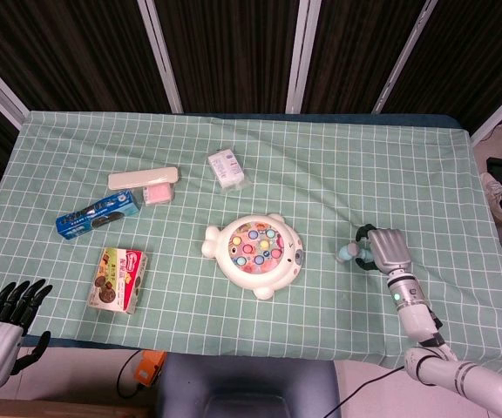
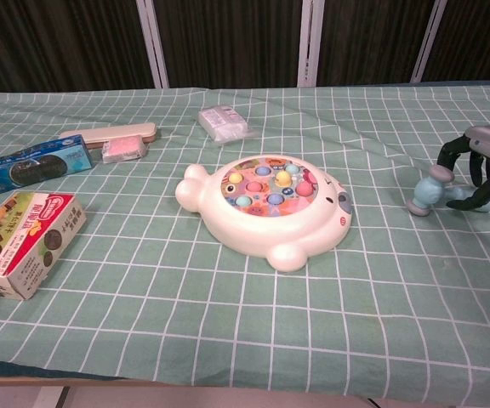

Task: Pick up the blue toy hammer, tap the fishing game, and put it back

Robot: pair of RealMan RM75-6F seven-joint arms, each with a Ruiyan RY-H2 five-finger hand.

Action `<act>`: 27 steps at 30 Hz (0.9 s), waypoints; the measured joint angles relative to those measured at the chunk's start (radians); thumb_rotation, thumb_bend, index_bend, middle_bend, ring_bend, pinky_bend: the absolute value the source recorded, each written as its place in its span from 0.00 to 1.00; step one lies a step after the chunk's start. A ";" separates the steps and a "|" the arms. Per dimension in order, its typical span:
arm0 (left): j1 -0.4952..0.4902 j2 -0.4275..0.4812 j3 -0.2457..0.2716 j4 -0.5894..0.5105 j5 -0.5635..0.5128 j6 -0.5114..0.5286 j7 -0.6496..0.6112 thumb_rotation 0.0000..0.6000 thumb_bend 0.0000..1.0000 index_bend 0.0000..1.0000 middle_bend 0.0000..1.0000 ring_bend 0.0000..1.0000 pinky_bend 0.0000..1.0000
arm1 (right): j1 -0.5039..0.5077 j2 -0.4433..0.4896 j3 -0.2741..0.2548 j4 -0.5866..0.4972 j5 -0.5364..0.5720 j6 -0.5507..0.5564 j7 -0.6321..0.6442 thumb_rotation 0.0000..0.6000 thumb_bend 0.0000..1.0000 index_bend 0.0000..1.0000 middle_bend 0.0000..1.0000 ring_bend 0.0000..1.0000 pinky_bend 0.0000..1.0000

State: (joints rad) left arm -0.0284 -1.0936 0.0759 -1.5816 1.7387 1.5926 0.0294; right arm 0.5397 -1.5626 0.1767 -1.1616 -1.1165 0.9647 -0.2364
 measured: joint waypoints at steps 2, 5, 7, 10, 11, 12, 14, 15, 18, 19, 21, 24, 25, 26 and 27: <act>0.000 0.000 0.000 0.000 0.000 0.000 -0.001 1.00 0.41 0.00 0.06 0.00 0.02 | 0.001 0.000 0.002 -0.002 0.004 -0.001 -0.001 1.00 0.37 0.55 0.48 0.59 0.63; 0.000 0.001 0.000 0.000 0.001 0.000 -0.002 1.00 0.41 0.00 0.06 0.00 0.02 | 0.000 0.003 0.002 -0.005 0.006 0.000 -0.005 1.00 0.37 0.55 0.48 0.59 0.63; 0.000 0.001 0.001 0.001 0.001 0.001 -0.002 1.00 0.41 0.00 0.06 0.00 0.02 | -0.001 0.005 0.003 -0.008 0.007 0.001 -0.005 1.00 0.37 0.55 0.48 0.59 0.63; 0.000 0.001 0.001 0.001 0.002 0.002 -0.003 1.00 0.41 0.00 0.06 0.00 0.02 | -0.003 0.010 0.003 -0.013 0.007 0.004 -0.003 1.00 0.37 0.55 0.48 0.59 0.63; 0.000 0.001 0.001 0.001 0.002 0.002 -0.003 1.00 0.41 0.00 0.06 0.00 0.02 | -0.005 0.013 0.003 -0.016 0.005 0.006 -0.002 1.00 0.37 0.55 0.48 0.59 0.63; 0.000 0.001 0.001 0.001 0.002 0.002 -0.003 1.00 0.41 0.00 0.06 0.00 0.02 | -0.006 0.015 0.002 -0.019 0.004 0.008 -0.001 1.00 0.37 0.55 0.48 0.59 0.63; 0.000 0.001 0.001 0.001 0.002 0.002 -0.003 1.00 0.41 0.00 0.06 0.00 0.02 | -0.011 0.024 0.001 -0.029 -0.002 0.017 0.002 1.00 0.37 0.55 0.48 0.59 0.63; 0.000 0.001 0.001 0.001 0.002 0.002 -0.003 1.00 0.41 0.00 0.06 0.00 0.02 | -0.013 0.027 -0.001 -0.034 -0.004 0.020 0.003 1.00 0.37 0.55 0.47 0.58 0.63; 0.001 0.001 0.002 0.001 0.004 0.003 -0.003 1.00 0.41 0.00 0.06 0.00 0.02 | -0.023 0.047 -0.005 -0.067 -0.013 0.030 0.009 1.00 0.37 0.52 0.45 0.57 0.63; 0.001 0.001 0.002 0.001 0.005 0.004 -0.003 1.00 0.41 0.00 0.06 0.00 0.02 | -0.028 0.056 -0.008 -0.082 -0.019 0.037 0.011 1.00 0.37 0.51 0.45 0.56 0.62; 0.002 0.001 0.003 0.001 0.006 0.005 -0.003 1.00 0.41 0.00 0.06 0.01 0.02 | -0.040 0.078 -0.015 -0.121 -0.039 0.061 0.017 1.00 0.38 0.47 0.42 0.54 0.61; 0.003 0.001 0.003 0.001 0.009 0.010 -0.003 1.00 0.41 0.00 0.06 0.01 0.02 | -0.070 0.115 -0.033 -0.184 -0.097 0.126 0.037 1.00 0.38 0.39 0.36 0.44 0.56; 0.004 0.001 0.003 0.002 0.009 0.012 -0.004 1.00 0.41 0.00 0.06 0.01 0.02 | -0.077 0.122 -0.037 -0.197 -0.111 0.142 0.042 1.00 0.37 0.37 0.33 0.40 0.54; 0.004 0.001 0.002 0.002 0.009 0.013 -0.005 1.00 0.41 0.00 0.06 0.01 0.02 | -0.094 0.137 -0.048 -0.225 -0.139 0.178 0.051 1.00 0.37 0.31 0.28 0.32 0.49; 0.004 0.001 0.002 0.002 0.008 0.013 -0.006 1.00 0.41 0.00 0.06 0.01 0.02 | -0.110 0.151 -0.058 -0.249 -0.161 0.208 0.057 1.00 0.37 0.27 0.24 0.28 0.45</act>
State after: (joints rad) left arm -0.0240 -1.0930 0.0778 -1.5793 1.7470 1.6055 0.0239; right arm 0.4296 -1.4120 0.1183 -1.4110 -1.2772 1.1723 -0.1798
